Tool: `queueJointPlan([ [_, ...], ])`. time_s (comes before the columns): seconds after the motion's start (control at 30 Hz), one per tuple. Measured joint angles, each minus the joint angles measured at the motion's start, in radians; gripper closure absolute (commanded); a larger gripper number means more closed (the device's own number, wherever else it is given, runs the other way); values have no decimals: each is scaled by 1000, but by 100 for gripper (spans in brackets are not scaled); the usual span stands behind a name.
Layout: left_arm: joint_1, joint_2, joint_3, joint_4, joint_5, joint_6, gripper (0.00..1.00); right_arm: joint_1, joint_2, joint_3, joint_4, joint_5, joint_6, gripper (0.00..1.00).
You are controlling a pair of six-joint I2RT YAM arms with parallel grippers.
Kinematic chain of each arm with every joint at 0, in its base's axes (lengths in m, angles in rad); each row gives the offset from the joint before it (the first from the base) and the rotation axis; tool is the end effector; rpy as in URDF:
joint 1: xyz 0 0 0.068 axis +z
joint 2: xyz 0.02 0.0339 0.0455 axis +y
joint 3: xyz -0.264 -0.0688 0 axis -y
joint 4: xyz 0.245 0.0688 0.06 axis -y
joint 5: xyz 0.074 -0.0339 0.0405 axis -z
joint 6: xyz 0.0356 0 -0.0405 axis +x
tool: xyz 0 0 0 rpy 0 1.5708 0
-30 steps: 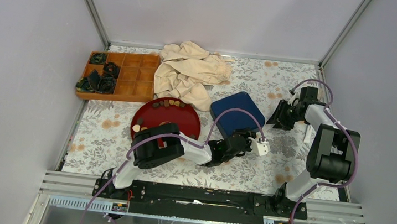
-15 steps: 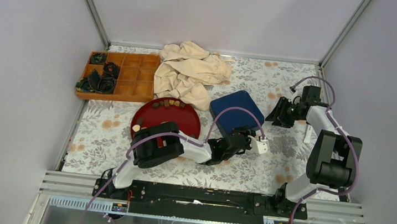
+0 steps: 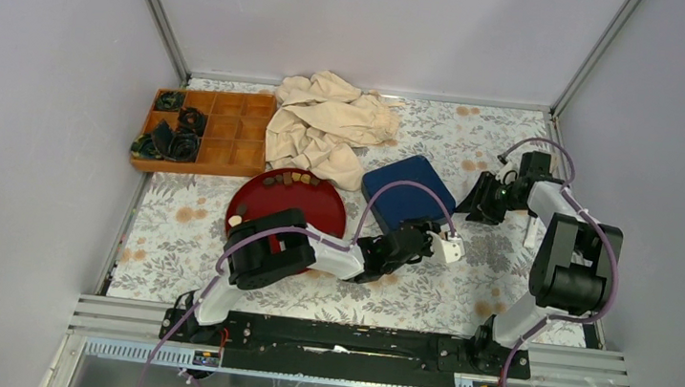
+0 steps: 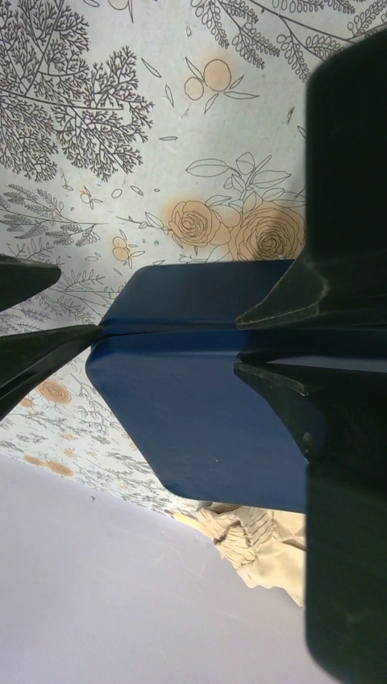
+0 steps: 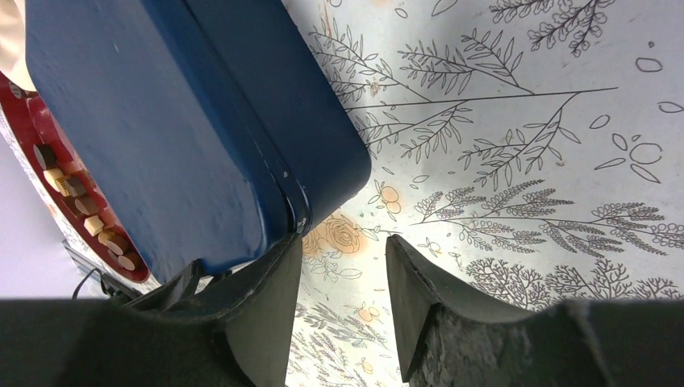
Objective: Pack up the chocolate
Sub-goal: Adjust the packing box at the center of the board.
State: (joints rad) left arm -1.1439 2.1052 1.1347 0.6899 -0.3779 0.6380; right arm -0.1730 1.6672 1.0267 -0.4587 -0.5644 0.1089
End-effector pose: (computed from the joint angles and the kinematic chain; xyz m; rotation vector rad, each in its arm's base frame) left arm 0.1963 -0.3999 0.1428 1.2455 1.3423 -0.0058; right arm 0.3234 -0.0372 0.1853 0.1834 2.5650 0.7236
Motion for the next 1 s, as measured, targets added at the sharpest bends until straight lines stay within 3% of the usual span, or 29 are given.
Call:
queueJointPlan([
  [1.0, 3, -5, 0, -4, 24, -27, 86, 1, 41, 14, 22, 10, 34, 53],
])
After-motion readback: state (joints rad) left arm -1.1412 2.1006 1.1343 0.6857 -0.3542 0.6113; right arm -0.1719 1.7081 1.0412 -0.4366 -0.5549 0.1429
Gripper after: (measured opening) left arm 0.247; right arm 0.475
